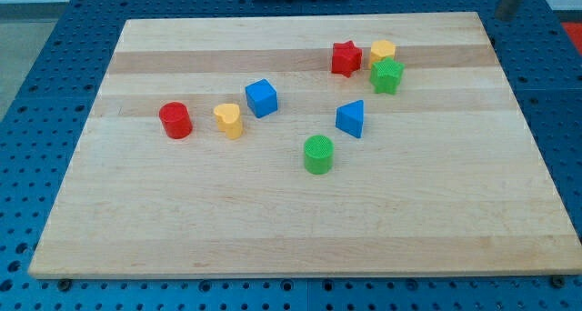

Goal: Move the yellow hexagon to the green circle

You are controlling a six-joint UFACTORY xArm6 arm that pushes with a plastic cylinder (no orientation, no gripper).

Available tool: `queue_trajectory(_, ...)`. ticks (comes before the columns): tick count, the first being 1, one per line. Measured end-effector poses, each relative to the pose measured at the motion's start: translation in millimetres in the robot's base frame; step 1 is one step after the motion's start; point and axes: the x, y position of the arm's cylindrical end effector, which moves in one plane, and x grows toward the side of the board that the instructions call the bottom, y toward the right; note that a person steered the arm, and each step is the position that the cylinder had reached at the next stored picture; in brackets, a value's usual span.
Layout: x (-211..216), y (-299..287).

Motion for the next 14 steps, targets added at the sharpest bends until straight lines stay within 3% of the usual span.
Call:
queue_trajectory(2,0.0,0.9)
queue_trajectory(3,4.4,-26.0)
queue_trajectory(5,57.7,-132.6)
queue_trajectory(6,64.6,-159.7)
queue_trajectory(8,75.7,-196.0)
queue_trajectory(12,151.8,-311.3)
queue_trajectory(14,193.9,-315.9)
